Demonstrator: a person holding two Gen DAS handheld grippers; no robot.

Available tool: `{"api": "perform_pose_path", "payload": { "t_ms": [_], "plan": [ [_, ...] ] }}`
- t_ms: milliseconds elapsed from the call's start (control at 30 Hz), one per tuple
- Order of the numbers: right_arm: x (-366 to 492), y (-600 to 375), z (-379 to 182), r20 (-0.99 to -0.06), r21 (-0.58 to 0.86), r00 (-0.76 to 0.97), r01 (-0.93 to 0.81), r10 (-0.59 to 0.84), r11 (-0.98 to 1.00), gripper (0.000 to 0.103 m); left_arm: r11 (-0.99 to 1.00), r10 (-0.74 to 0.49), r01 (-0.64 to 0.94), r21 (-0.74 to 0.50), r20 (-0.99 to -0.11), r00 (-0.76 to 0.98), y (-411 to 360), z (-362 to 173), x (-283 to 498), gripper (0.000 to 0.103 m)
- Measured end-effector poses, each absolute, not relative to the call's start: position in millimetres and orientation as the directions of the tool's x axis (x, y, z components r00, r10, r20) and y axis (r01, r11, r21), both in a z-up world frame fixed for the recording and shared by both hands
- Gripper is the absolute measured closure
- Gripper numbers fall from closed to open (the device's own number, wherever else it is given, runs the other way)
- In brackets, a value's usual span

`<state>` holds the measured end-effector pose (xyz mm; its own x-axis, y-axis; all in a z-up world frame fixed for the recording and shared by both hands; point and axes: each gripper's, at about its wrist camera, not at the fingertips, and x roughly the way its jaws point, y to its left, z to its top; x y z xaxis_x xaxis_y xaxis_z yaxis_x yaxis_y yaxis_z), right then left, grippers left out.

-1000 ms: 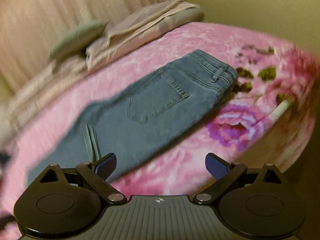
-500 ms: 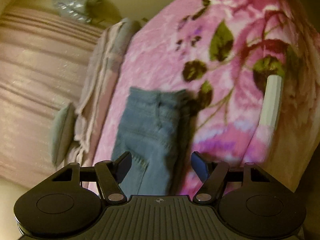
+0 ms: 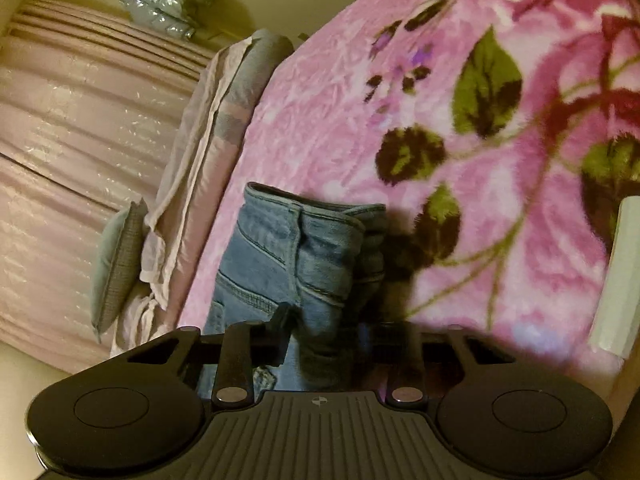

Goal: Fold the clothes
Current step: 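Grasp the folded end of the jeans with the right tool and lift it, then fold the held end over onto the rest of the jeans with the right tool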

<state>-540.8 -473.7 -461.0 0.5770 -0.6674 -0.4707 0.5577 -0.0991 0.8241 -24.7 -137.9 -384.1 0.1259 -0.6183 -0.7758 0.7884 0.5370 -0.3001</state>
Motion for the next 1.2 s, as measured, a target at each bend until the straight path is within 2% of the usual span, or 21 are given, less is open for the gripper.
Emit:
{"api": "perform_pose_path", "payload": {
  "t_ms": [167,233,267,333,400,567,700,800,867,967,1000,1033,1100,1133,1200],
  "plan": [
    [-529.7,-470.1,-448.3,-0.514,0.774,0.531,0.626,-0.674,-0.097,0.085,0.55,-0.642,0.753,-0.361,-0.76,0.104,-130.5,-391.0,-12.5,0.059],
    [-514.9,-468.4,-432.3,-0.556,0.697,0.473,0.713,-0.684,-0.074,0.087,0.548,-0.644,0.741,-0.388,-0.761,0.077,-130.4,-402.9,-2.3,0.059],
    [-505.4,-466.7,-423.1,-0.575,0.644,0.437,0.763,-0.692,-0.053,0.087,0.548,-0.636,0.743,-0.384,-0.768,0.072,-131.9,-409.0,1.1,0.065],
    [-482.7,-461.3,-401.8,-0.594,0.524,0.365,0.852,-0.717,0.0,0.088,0.545,-0.636,0.742,-0.39,-0.769,0.063,-132.9,-412.5,6.2,0.067],
    [-458.9,-448.9,-379.3,-0.569,0.422,0.32,0.904,-0.757,0.064,0.089,0.541,-0.65,0.736,-0.408,-0.758,0.057,-131.7,-408.3,9.9,0.068],
    [-363.8,-390.7,-317.2,-0.401,0.09,0.335,0.941,-0.853,0.327,0.09,0.546,-0.707,0.706,-0.451,-0.7,0.099,-101.5,-388.5,29.0,0.068],
    [-264.5,-301.9,-300.6,-0.27,-0.235,0.501,0.794,-0.822,0.561,0.089,0.58,-0.72,0.638,-0.506,-0.685,0.11,-63.6,-387.3,54.3,0.068],
    [-202.3,-226.5,-325.3,-0.236,-0.45,0.646,0.589,-0.726,0.671,0.089,0.614,-0.71,0.586,-0.529,-0.695,0.115,-37.8,-395.5,68.4,0.068],
    [-168.6,-189.2,-356.6,-0.312,-0.504,0.706,0.444,-0.635,0.741,0.089,0.638,-0.694,0.557,-0.531,-0.71,0.119,-24.3,-403.0,75.7,0.067],
    [-129.3,-148.5,-430.4,-0.506,-0.578,0.668,0.206,-0.545,0.79,0.088,0.674,-0.663,0.517,-0.528,-0.741,0.107,-7.5,-416.0,83.5,0.067],
    [-121.7,-138.2,-456.0,-0.539,-0.638,0.621,0.141,-0.57,0.757,0.085,0.676,-0.66,0.511,-0.531,-0.744,0.1,-5.0,-419.1,84.8,0.067],
    [-121.4,-132.0,-467.5,-0.524,-0.685,0.61,0.113,-0.594,0.72,0.077,0.67,-0.667,0.508,-0.541,-0.739,0.093,-1.5,-420.1,85.9,0.067],
    [-124.1,-121.6,-483.9,-0.473,-0.765,0.611,0.073,-0.635,0.64,0.07,0.661,-0.677,0.507,-0.553,-0.731,0.084,2.8,-421.7,87.2,0.067],
    [-123.3,-122.2,-481.3,-0.475,-0.763,0.605,0.08,-0.64,0.642,0.056,0.657,-0.68,0.508,-0.557,-0.729,0.082,3.8,-422.3,87.5,0.067],
    [-122.3,-127.7,-472.6,-0.445,-0.77,0.604,0.118,-0.661,0.627,0.037,0.651,-0.686,0.51,-0.563,-0.723,0.077,5.6,-423.7,88.0,0.067]
  ]
}}
